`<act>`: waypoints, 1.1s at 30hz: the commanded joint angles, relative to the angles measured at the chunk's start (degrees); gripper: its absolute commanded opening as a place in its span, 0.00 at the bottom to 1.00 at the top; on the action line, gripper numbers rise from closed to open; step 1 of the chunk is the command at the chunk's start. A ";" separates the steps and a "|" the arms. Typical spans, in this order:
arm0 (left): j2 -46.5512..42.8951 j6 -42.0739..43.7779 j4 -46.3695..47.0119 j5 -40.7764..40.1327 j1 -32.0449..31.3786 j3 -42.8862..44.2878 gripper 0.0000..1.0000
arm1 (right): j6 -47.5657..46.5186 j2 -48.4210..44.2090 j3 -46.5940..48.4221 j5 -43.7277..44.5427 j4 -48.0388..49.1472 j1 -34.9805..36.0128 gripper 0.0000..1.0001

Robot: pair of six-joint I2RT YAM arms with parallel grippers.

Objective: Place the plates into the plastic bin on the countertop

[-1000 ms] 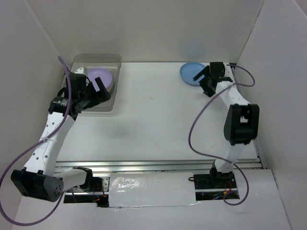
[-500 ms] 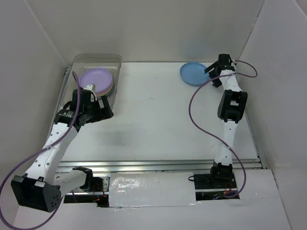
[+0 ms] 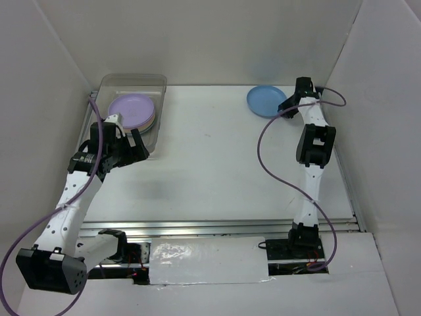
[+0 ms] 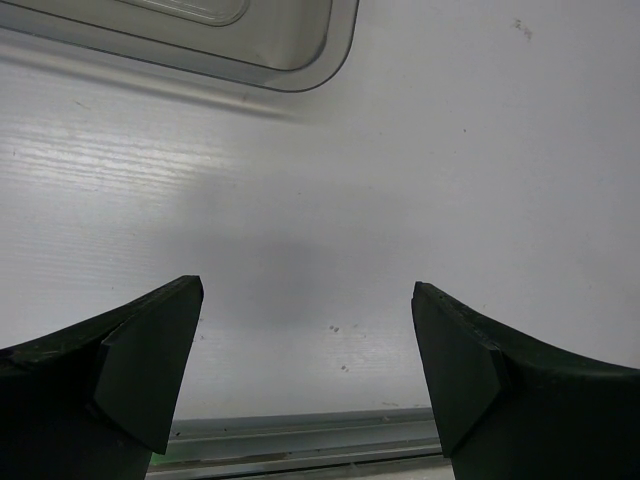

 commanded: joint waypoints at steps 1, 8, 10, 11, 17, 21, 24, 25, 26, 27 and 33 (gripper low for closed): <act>-0.33 1.43 2.11 1.09 0.68 -0.29 0.99 | -2.38 -2.82 -3.87 -0.86 -1.01 1.11 0.37; 0.90 1.34 2.64 1.70 0.68 -0.64 0.99 | -4.66 -8.87 -9.06 -2.09 -1.70 2.25 0.00; 1.51 0.55 3.34 4.50 0.68 -0.56 0.99 | -5.72 -12.82 -12.83 -1.22 -0.84 5.04 0.00; 1.95 0.03 4.74 6.26 0.68 -0.38 0.99 | -6.77 -18.50 -19.12 -0.87 1.95 6.37 0.00; 9.67 -6.39 8.70 10.07 -4.22 8.21 0.99 | -11.17 -36.97 -34.01 9.84 2.69 20.93 0.00; 22.48 -5.69 4.15 6.28 -11.35 21.22 0.99 | -10.74 -46.84 -42.72 7.32 4.79 28.52 0.00; 28.38 -5.34 2.38 3.21 -12.32 28.16 0.99 | -9.86 -52.73 -47.82 4.95 6.46 34.14 0.00; 29.45 -5.25 1.94 3.03 -12.32 28.88 0.99 | -9.60 -55.01 -49.92 3.46 7.60 35.11 0.00; 30.51 -4.90 1.59 3.20 -12.24 29.58 0.99 | -9.33 -56.16 -50.99 -0.21 8.22 36.69 0.00; 32.08 -4.55 1.33 2.85 -12.32 30.81 0.99 | -9.16 -57.48 -52.30 -1.20 9.35 37.40 0.00; 33.77 -4.64 -1.75 -0.75 -13.03 30.21 0.98 | -7.75 -64.43 -57.15 -1.03 11.30 39.61 0.00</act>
